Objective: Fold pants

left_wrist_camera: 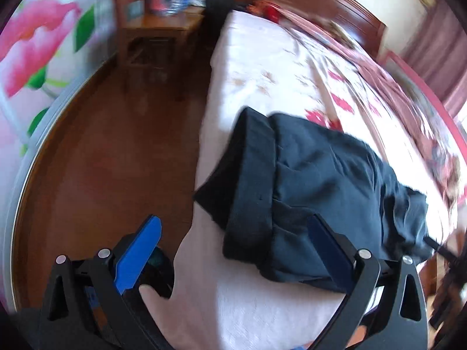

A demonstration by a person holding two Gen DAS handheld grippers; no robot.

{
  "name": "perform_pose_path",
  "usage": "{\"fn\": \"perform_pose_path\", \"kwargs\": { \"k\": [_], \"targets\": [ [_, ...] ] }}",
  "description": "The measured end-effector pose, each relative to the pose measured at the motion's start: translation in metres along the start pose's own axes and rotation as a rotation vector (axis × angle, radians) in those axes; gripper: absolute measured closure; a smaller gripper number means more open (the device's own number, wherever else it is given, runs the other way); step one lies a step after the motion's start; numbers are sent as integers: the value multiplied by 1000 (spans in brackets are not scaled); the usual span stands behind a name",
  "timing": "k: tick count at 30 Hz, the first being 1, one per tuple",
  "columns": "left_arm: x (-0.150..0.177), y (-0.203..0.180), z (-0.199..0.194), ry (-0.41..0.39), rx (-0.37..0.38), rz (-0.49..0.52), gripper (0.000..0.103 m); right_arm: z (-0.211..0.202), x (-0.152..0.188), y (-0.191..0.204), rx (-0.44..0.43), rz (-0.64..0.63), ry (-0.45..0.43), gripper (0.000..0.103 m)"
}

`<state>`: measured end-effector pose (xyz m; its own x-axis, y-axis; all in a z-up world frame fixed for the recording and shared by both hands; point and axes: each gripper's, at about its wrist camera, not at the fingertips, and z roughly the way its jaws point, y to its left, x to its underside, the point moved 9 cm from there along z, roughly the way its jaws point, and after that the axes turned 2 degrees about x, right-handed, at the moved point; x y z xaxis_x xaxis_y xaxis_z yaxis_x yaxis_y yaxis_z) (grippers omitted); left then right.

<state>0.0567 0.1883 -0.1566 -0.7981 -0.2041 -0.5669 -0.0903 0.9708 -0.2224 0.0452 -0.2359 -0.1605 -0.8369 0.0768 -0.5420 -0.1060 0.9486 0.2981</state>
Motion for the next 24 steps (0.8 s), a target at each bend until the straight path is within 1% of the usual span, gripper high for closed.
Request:
{"fn": "perform_pose_path", "kwargs": {
  "k": [1, 3, 4, 6, 7, 8, 10, 11, 12, 13, 14, 16, 17, 18, 20, 21, 22, 24],
  "targets": [
    [0, 1, 6, 11, -1, 5, 2, 0, 1, 4, 4, -18, 5, 33],
    [1, 1, 16, 33, 44, 3, 2, 3, 2, 16, -11, -48, 22, 33],
    [0, 4, 20, 34, 54, -4, 2, 4, 2, 19, -1, -57, 23, 33],
    [-4, 12, 26, 39, 45, -17, 2, 4, -2, 50, -32, -146, 7, 33],
    [-9, 14, 29, 27, 37, -7, 2, 6, -3, 75, -57, -227, -10, 33],
    [-12, 16, 31, 24, 23, 0, 2, 7, -2, 94, -62, -302, -35, 33],
    [-17, 21, 33, 20, 4, 17, 2, 9, 3, 155, -88, -536, -133, 33],
    [-21, 26, 31, 6, -8, 18, 2, 14, 7, 178, -75, -628, -169, 33],
    [-24, 32, 30, -1, -15, 10, 2, 20, 12, 202, -75, -719, -185, 33],
    [-28, 37, 29, -6, -14, -8, 2, 28, 18, 230, -87, -810, -215, 33],
    [-31, 41, 28, -9, -12, -16, 2, 32, 20, 249, -79, -868, -260, 33],
    [-36, 47, 25, -21, -33, -13, 2, 46, 28, 281, -66, -989, -304, 33],
    [-39, 49, 22, -35, -54, 5, 2, 54, 31, 291, -65, -1019, -310, 33],
    [-42, 50, 18, -49, -72, 24, 2, 59, 34, 300, -87, -1040, -306, 33],
    [-46, 55, 11, -65, -111, 41, 2, 71, 39, 310, -93, -1076, -286, 33],
    [-48, 56, 9, -69, -116, 46, 2, 76, 41, 313, -100, -1087, -276, 33],
    [-50, 59, 8, -72, -121, 45, 2, 78, 45, 317, -122, -1101, -263, 34],
    [-53, 66, 6, -69, -171, 61, 2, 66, 45, 323, -143, -1096, -291, 34]
  ]
}}
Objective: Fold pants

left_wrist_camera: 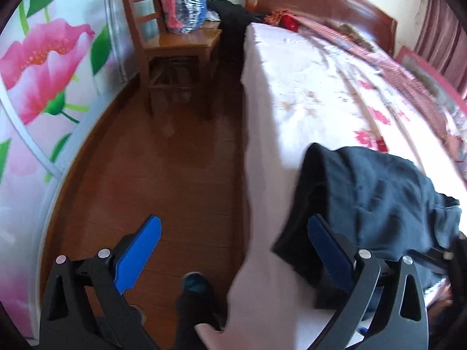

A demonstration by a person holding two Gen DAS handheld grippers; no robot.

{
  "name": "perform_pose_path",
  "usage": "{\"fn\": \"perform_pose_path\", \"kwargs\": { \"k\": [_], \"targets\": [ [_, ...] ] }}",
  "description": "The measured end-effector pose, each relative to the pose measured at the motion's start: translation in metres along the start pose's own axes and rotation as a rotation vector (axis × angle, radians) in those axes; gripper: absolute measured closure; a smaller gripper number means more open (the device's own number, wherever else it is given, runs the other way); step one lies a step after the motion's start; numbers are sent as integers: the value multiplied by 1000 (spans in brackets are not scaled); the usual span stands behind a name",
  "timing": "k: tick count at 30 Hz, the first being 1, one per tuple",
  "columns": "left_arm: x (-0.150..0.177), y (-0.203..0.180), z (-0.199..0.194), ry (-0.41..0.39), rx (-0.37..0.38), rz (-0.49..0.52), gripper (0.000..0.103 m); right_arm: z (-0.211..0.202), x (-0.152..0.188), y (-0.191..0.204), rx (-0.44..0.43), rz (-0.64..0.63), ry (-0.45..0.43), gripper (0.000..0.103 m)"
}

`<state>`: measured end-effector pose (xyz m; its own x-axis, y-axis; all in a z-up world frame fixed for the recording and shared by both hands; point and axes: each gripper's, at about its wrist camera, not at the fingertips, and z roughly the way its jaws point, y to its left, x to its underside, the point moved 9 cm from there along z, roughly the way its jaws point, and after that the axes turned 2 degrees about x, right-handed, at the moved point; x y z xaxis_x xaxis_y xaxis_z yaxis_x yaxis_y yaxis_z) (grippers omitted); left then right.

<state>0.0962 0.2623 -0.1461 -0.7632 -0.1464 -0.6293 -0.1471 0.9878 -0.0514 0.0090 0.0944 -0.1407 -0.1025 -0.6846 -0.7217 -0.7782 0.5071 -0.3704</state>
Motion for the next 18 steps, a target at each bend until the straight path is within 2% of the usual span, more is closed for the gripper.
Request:
{"fn": "perform_pose_path", "kwargs": {
  "k": [1, 3, 5, 6, 7, 8, 9, 13, 16, 18],
  "targets": [
    [0, 0, 0, -1, -11, 26, 2, -5, 0, 0, -22, 12, -1, 34],
    [6, -8, 5, 9, -12, 75, 2, -5, 5, -3, 9, 23, 45, 34],
    [25, -31, 17, 79, 69, 149, 2, -14, 8, -6, -7, 81, 62, 34],
    [32, -35, 21, 89, 77, 157, 2, -18, 10, -11, -1, 111, 66, 34],
    [38, -39, 26, 104, 105, 152, 3, -21, 13, -16, 5, 137, 83, 34],
    [41, -43, 32, 126, 181, 112, 3, -23, 15, -19, -5, 163, 92, 34],
    [41, -43, 37, 132, 221, 66, 3, -27, 17, -23, -9, 193, 93, 34],
    [33, -48, 44, 138, 310, 18, 4, -48, 32, -40, 11, 260, 107, 34],
    [30, -73, 47, 167, 409, 51, 15, -63, 45, -57, 26, 327, 112, 34],
    [32, -74, 54, 195, 397, 62, 28, -71, 53, -72, 47, 367, 119, 34]
  ]
}}
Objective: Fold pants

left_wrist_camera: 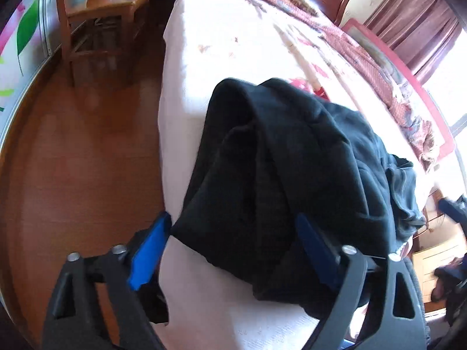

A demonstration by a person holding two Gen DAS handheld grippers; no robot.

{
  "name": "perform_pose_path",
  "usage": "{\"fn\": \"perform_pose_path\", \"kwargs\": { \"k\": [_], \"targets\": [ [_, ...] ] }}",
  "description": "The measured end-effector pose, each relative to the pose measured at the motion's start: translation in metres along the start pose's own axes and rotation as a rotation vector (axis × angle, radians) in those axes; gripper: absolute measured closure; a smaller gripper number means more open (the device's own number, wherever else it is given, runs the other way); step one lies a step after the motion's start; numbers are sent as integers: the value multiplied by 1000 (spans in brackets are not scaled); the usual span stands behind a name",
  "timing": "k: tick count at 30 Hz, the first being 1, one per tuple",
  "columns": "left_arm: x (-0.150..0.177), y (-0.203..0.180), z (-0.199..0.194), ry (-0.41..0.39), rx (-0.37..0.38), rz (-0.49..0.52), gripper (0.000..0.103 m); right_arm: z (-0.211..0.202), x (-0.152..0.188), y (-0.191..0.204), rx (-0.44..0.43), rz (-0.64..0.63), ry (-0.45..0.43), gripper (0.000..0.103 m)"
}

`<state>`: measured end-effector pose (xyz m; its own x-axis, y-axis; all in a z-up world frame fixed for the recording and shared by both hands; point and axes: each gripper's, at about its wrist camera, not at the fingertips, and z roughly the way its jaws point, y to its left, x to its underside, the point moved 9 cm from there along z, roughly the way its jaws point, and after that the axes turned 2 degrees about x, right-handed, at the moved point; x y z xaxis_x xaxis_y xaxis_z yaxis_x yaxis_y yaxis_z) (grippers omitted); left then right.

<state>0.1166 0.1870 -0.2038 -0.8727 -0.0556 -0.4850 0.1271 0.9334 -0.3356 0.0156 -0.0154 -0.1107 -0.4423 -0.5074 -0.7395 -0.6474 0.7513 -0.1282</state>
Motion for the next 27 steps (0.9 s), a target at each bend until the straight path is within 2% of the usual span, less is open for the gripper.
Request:
{"fn": "perform_pose_path", "kwargs": {
  "k": [1, 3, 4, 5, 7, 9, 11, 12, 13, 14, 15, 17, 19, 21, 22, 23, 24, 27],
  "targets": [
    [-1, 3, 0, 3, 5, -6, 37, -2, 1, -6, 14, 8, 2, 34],
    [-2, 5, -4, 11, 25, -26, 49, -5, 4, -17, 25, 28, 7, 34],
    [-2, 6, -7, 12, 17, -22, 61, -6, 6, -21, 32, 39, 5, 34],
    [-3, 8, -9, 16, -12, -6, 69, -8, 6, -27, 33, 50, 5, 34],
    [-2, 10, -13, 19, -36, -8, 70, -7, 7, -30, 36, 48, 11, 34],
    [0, -1, -16, 33, -77, 63, 71, -8, 10, -35, 40, 51, 12, 34],
    [3, -11, -17, 53, -68, 106, 73, -7, 12, -38, 28, 69, 21, 34],
    [3, -12, -18, 65, -69, 123, 68, -7, 13, -39, 34, 71, 24, 34],
    [1, -11, -20, 68, -71, 129, 56, -7, 13, -38, 21, 76, 23, 34],
    [0, -10, -22, 79, -19, 111, 47, -7, 13, -38, 14, 86, 20, 34],
    [-1, -9, -22, 91, 49, 71, 32, -7, 14, -38, 14, 88, 21, 34],
    [-4, -4, -26, 91, 193, -51, 20, -7, 14, -37, 27, 67, 23, 34],
    [-9, -5, -31, 78, 291, -83, 16, -7, 15, -35, 24, 59, 24, 34],
    [-8, -10, -32, 87, 329, -68, 15, -7, 15, -36, 25, 64, 28, 34],
    [-6, -15, -32, 95, 347, -45, 11, -6, 16, -36, 19, 70, 32, 34],
    [-3, -16, -30, 107, 322, -18, 10, -6, 16, -37, 26, 71, 35, 34],
    [0, -12, -24, 126, 251, 8, 10, -6, 15, -37, 23, 75, 32, 34],
    [9, -14, -8, 182, 146, 71, 11, -6, 15, -37, 16, 84, 32, 34]
  ]
}}
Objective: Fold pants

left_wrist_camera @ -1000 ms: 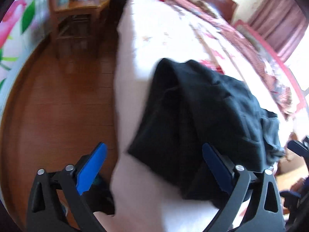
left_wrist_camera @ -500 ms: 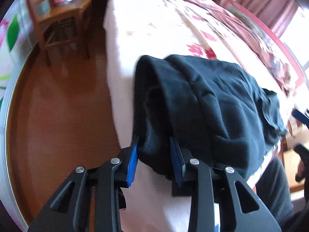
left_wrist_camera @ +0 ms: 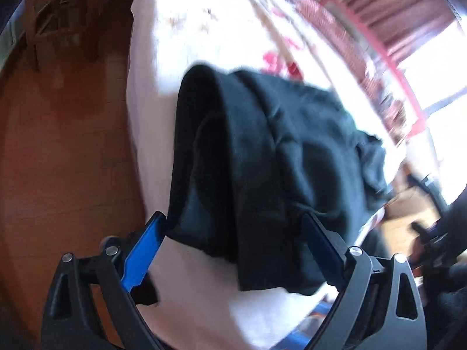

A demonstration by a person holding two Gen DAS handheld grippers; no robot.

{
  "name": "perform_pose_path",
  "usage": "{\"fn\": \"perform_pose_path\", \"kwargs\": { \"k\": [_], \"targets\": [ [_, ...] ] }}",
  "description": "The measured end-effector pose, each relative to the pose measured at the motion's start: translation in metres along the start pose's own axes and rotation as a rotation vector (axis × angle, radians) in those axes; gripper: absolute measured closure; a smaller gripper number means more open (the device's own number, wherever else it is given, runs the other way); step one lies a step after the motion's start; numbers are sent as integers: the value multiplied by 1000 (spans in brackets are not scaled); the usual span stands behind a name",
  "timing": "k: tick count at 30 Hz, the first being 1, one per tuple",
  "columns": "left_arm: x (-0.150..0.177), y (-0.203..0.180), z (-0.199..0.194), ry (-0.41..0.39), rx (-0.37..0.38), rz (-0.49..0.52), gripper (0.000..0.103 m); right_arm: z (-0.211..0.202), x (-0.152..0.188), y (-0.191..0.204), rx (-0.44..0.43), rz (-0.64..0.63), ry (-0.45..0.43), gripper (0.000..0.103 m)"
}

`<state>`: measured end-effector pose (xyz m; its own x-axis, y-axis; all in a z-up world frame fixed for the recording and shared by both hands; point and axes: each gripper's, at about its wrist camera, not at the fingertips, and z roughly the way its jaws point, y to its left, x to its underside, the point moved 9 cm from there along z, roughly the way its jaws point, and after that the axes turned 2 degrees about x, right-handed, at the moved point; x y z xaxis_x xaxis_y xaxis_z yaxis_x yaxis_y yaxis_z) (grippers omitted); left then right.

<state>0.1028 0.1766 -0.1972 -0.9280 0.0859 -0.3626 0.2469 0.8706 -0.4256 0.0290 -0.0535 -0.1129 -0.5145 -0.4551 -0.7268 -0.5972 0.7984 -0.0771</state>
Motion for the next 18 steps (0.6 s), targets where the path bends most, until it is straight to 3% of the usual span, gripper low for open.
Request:
{"fn": "perform_pose_path", "kwargs": {
  "k": [1, 4, 5, 8, 12, 18],
  "targets": [
    [0, -3, 2, -8, -29, 28, 14, 1, 1, 0, -2, -8, 1, 34],
    [-4, -10, 1, -35, -112, 72, 48, 4, 6, -2, -3, 2, 22, 34],
    [-7, -14, 1, -39, -111, 82, 64, 4, 8, -3, -21, 21, 26, 34],
    [-11, -13, -2, -43, -125, 70, 83, 1, 7, -8, -25, 48, 22, 34],
    [-13, -18, -16, -74, -187, 89, 90, -9, 7, -17, -15, 66, 6, 34],
    [-33, -45, -50, -135, -241, 60, 92, -37, 13, -73, -2, 258, -28, 34]
  ]
}}
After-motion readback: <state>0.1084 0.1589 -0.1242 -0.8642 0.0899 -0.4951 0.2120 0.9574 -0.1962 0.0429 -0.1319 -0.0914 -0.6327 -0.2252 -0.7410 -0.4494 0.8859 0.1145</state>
